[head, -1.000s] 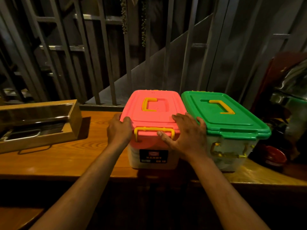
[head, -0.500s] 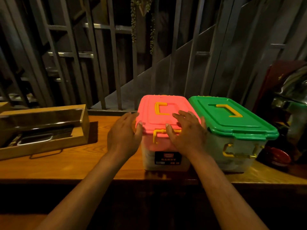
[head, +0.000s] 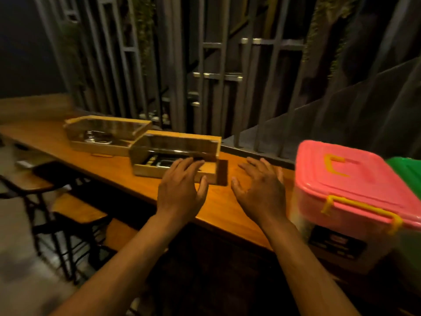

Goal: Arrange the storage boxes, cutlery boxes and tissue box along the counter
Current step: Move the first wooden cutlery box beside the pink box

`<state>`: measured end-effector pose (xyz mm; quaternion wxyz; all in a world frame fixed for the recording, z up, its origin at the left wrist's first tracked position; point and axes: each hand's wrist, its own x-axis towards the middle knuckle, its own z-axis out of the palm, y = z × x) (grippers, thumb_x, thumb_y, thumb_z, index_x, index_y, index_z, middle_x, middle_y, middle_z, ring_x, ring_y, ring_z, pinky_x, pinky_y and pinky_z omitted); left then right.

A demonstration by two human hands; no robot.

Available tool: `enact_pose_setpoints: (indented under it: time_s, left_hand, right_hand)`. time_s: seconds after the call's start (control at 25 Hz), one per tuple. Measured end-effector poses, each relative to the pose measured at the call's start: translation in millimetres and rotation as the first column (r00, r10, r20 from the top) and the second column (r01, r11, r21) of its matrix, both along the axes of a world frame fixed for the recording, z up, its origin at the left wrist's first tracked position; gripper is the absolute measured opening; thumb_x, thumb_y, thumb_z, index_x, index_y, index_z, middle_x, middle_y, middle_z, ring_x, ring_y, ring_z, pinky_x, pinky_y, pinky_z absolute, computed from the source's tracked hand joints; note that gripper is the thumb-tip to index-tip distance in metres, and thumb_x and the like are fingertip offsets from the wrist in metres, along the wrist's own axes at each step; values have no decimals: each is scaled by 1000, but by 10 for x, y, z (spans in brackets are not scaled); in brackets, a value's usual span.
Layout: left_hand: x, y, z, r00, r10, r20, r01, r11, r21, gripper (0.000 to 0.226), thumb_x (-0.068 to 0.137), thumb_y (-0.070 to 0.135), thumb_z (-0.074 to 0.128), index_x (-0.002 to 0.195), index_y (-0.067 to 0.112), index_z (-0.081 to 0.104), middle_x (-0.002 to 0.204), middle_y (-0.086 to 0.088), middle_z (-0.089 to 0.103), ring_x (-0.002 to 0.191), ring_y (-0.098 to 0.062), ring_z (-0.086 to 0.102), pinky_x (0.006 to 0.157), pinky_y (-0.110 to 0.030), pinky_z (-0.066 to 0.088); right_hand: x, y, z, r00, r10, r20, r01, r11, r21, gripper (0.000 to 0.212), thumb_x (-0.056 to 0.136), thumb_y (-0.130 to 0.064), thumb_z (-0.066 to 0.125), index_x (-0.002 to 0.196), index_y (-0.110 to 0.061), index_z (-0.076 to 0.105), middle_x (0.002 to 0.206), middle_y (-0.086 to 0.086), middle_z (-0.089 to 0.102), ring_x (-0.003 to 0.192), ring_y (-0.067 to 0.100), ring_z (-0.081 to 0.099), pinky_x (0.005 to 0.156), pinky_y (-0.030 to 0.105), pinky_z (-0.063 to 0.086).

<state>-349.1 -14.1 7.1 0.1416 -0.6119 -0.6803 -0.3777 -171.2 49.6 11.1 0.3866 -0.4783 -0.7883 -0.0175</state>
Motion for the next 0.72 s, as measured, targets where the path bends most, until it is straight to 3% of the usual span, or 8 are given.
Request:
enact_pose_setpoints:
  time_s: [0.32,0.6,0.72]
  left_hand:
    - [-887,-133,-359,987,125,96,-115,988,-107,41,91,34,59,131,24,57,132,1,60,124,-17,52,95,-34,48]
    - [-2141,689,-416,976,103,193,-80,989,-122,42,93,44,52,131,26,57,128,3,62,121,-18,54,92,-34,48]
    - [-2700,1198,-294,960,144,239,-97,975,-198,43,96,45,48,134,27,54,133,1,59,126,-19,51,95,-37,47]
  right_hand:
    - [-932,-45,-382,994,103,22,-99,987,-130,43,87,-46,59,128,-34,59,141,-6,53,137,18,38,115,54,26]
    - [-1901,613,-445,999,31,41,-25,990,-142,45,84,-52,55,124,-34,62,138,-6,55,132,17,43,111,49,32]
    - [-2379,934,-449,1000,7,27,-1,979,-204,48,87,-49,59,133,-34,56,144,-6,50,138,18,37,114,49,29]
